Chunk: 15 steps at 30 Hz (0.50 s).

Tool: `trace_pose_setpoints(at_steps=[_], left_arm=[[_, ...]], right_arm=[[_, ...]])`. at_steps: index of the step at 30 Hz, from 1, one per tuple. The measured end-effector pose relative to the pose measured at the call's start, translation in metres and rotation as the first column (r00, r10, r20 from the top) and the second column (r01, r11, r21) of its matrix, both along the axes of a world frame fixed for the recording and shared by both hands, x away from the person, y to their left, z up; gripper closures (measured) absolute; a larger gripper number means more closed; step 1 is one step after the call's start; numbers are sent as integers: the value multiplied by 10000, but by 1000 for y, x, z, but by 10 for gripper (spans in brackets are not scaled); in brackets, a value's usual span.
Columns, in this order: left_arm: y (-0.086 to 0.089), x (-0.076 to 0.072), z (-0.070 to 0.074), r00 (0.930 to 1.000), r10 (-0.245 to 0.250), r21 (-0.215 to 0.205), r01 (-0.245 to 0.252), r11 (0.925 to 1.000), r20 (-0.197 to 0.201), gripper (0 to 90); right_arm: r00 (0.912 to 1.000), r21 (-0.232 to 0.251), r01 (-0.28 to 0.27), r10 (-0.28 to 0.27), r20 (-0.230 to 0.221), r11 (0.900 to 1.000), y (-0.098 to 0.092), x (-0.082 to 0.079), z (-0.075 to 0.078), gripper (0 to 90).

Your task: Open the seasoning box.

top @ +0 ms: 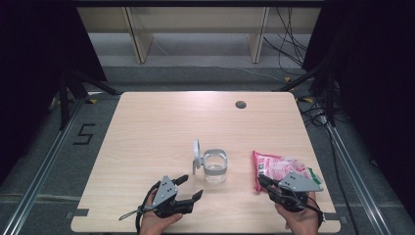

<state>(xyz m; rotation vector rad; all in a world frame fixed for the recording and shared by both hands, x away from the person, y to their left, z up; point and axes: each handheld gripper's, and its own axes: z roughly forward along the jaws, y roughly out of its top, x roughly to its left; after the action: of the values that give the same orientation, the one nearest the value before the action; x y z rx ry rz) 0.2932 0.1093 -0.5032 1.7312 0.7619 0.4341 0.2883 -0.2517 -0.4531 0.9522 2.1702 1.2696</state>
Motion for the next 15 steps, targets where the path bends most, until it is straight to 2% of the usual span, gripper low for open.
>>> trace_pose_setpoints(at_steps=[1,2,3,4,5,6,7,8,10,11,12,14,15], left_arm=[[0,0,0,10000,18,-8,-18,10000,-6,282],[0,-1,0,10000,24,26,-24,10000,-27,282],[1,0,0,9999,-114,144,113,9998,82,282],[1,1,0,9996,-188,221,183,9996,207,281],[1,2,0,9996,-192,207,188,9996,211,281],[0,1,0,9999,-108,214,105,9997,119,281],[-1,0,-1,10000,-22,176,23,9998,-46,279],[-1,2,-1,9995,-250,244,245,9994,209,278],[-1,2,-1,9995,-264,288,259,9992,165,277],[-2,1,-1,9998,-181,233,180,9996,44,277],[-3,0,-2,9999,-75,153,77,9999,-91,277],[-3,1,-3,9998,-183,208,185,9996,-66,277],[-4,0,-3,9998,-181,99,182,9998,-87,277]], right_arm=[[9999,39,145,-145,-77,9999,-3,-2,-1,868],[9997,-137,118,-115,197,9998,-8,-1,-3,874],[9993,9,313,-312,-200,9995,-9,-5,-4,879],[9993,-245,360,-361,-23,9991,-13,-5,-5,884],[9989,-303,406,-414,-234,9987,-17,-6,-6,886],[9985,-344,473,-482,-261,9983,-20,-7,-7,890],[9967,-238,652,-663,-470,9976,-22,-10,-8,891],[9974,-314,634,-644,-334,9975,-25,-9,-10,893],[9941,-281,826,-844,-679,9962,-28,-11,-12,893],[9962,-391,663,-684,-547,9970,-30,-9,-14,893],[9931,-360,846,-872,-781,9958,-29,-11,-17,893],[9943,-641,693,-742,-769,9955,-31,-7,-22,893],[9921,-683,722,-787,-977,9950,-30,-7,-24,892]])
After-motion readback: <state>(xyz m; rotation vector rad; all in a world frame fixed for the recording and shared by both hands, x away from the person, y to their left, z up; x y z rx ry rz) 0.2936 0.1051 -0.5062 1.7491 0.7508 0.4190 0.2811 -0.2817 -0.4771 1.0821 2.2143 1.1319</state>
